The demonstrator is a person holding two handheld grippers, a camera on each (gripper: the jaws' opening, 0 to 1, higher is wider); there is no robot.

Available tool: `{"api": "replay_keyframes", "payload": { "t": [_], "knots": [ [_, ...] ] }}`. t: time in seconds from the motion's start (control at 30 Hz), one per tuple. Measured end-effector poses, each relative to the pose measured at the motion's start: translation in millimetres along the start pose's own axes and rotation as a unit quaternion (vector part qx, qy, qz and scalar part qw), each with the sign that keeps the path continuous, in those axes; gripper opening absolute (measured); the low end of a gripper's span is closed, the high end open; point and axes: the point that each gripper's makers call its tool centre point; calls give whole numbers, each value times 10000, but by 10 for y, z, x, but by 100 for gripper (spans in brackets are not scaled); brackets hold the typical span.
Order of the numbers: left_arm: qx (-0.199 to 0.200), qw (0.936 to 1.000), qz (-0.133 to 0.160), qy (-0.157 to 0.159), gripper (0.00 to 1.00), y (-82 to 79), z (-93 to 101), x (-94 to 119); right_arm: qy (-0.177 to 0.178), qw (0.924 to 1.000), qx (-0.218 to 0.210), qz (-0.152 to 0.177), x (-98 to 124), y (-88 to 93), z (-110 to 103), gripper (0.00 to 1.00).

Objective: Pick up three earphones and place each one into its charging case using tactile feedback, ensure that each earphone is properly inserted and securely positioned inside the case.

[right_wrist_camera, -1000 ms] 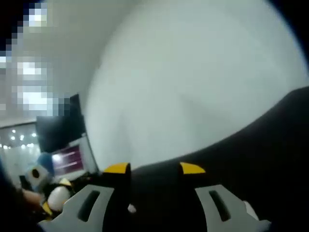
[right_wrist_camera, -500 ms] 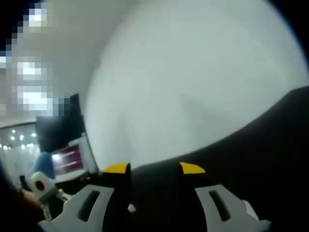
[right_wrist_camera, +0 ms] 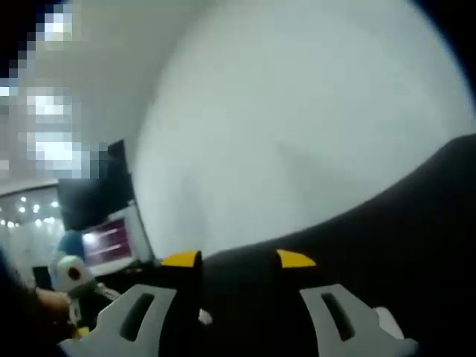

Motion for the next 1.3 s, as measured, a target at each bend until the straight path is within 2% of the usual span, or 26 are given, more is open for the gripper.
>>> {"api": "replay_keyframes", "payload": {
  "t": [0.1, 0.13, 0.2, 0.27, 0.33, 0.4, 0.47, 0.53, 0.57, 0.67, 0.73, 0.9, 1.0, 1.03, 1.13, 1.2, 1.27, 1.3],
  "knots": [
    [55, 9997, -31, -238, 55, 51, 11, 92, -661, 9977, -67, -125, -21, 34, -284, 34],
    [191, 9992, -36, -346, 55, 71, 10, 104, -1023, 9943, 8, -301, -24, 106, -446, 34],
    [263, 9990, -100, -345, 53, 105, 75, 101, -1489, 9865, 131, -662, -31, 262, -655, 34],
    [332, 9984, -228, -385, 44, 150, 132, 83, -1714, 9787, 411, -1052, -31, 446, -769, 34],
    [396, 9981, -280, -370, 37, 171, 183, 64, -1791, 9670, 1024, -1494, -19, 685, -842, 34],
    [615, 9969, -278, -415, 37, 176, 189, 44, -1954, 9528, 1444, -1821, 4, 871, -890, 34],
    [807, 9953, -222, -481, 40, 170, 178, 24, -2189, 9447, 1448, -1965, 43, 968, -992, 34],
    [894, 9944, -242, -513, 42, 193, 175, 2, -2448, 9417, 1180, -1983, 97, 973, -1102, 34],
    [894, 9943, -255, -514, 42, 203, 181, -5, -2523, 9411, 1068, -1981, 112, 964, -1127, 34],
    [792, 9953, -258, -499, 47, 218, 201, -44, -2480, 9421, 1132, -1952, 96, 949, -1099, 34],
    [768, 9956, -249, -483, 49, 201, 189, -82, -2348, 9462, 1115, -1927, 75, 931, -1045, 34],
    [730, 9959, -450, -291, 49, 200, 165, -196, -2119, 9569, 956, -1742, 43, 828, -957, 34],
    [886, 9935, -698, -123, 42, 255, 191, -214, -2003, 9596, 958, -1728, 20, 818, -903, 34],
    [812, 9947, -625, -123, 42, 225, 155, -218, -1978, 9602, 958, -1722, 15, 814, -891, 34],
    [501, 9954, -725, 384, 42, 229, 256, -236, -1909, 9628, 954, -1660, 1, 779, -857, 34],
    [218, 9952, -704, 641, 41, 211, 296, -250, -1850, 9653, 912, -1600, -7, 744, -822, 34],
    [94, 9942, -772, 741, 41, 218, 313, -263, -1820, 9672, 843, -1562, -10, 722, -805, 34],
    [-128, 9925, -766, 943, 41, 204, 351, -270, -1819, 9676, 826, -1543, -12, 718, -813, 34]
  ]
}}
Point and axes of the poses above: the point that each gripper's makers call its tool centre point, and the gripper's own axes: x roughly backward along the fingers, z roughly to its right, y roughly out of its underside, and after that the axes turned 5 degrees about x, right-handed
